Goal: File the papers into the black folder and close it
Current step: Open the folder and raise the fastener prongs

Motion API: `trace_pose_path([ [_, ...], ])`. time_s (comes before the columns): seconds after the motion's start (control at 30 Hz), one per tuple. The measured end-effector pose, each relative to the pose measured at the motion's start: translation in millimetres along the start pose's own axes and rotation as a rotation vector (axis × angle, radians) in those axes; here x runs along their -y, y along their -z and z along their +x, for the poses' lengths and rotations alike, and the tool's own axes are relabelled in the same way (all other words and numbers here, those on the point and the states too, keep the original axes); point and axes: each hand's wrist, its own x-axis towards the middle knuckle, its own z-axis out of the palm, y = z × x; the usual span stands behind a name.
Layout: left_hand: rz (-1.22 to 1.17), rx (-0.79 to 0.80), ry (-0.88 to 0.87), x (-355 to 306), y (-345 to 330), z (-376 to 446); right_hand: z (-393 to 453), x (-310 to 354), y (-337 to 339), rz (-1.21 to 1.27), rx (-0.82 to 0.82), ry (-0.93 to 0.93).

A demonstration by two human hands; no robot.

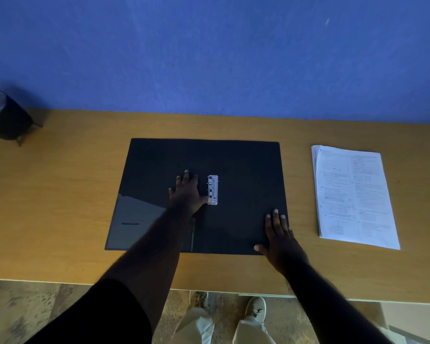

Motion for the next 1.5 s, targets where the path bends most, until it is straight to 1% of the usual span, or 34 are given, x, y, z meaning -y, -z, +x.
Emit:
trace_pose_path([
  [0.17,0.066,-0.012,0.074,-4,-1,-3,0,-1,0,0.001,0.003,-0.001],
  [0.37,0.016,-0.022,0.1,-2,-4,-6,1,0,-1,0.017,0.001,-0.003],
  [0.5,-0.067,0.009,0.115,-1,-5,-7,1,1,0,0.028,0.01,-0.006],
  [0.67,-0.204,0.069,0.13,-2,12,1,1,0,0,0.026,0.002,0.0],
  [0.73,-0.273,0.065,0.084,0,16,9,0,1,0,0.021,0.008,0.002],
  [0.83,-0.451,0.028,-0.044,-2,21,12,0,1,1,0.039,-0.008,0.005],
  [0.9,-0.461,0.004,-0.101,-6,25,7,0,0,1,0.031,-0.007,0.006],
  [0.97,-0.461,-0.017,-0.119,-7,30,3,1,0,0,0.017,0.0,0.004],
  [1.0,-0.497,-0.013,-0.134,-5,30,1,1,0,0,0.017,0.0,0.004],
  [1.07,-0.531,0.0,-0.198,2,29,-1,1,0,0,0.019,-0.001,0.001],
  [1.17,-0.513,-0.019,-0.285,8,27,-1,1,-1,2,0.028,0.006,-0.01],
  [1.33,-0.482,-0.148,-0.304,0,31,4,0,0,1,0.03,-0.01,0.005],
  [1.43,-0.45,-0.229,-0.29,-7,35,14,0,0,1,0.017,0.002,-0.003],
  [1.5,-0.444,-0.249,-0.261,-12,36,21,0,0,2,0.028,-0.005,-0.001],
])
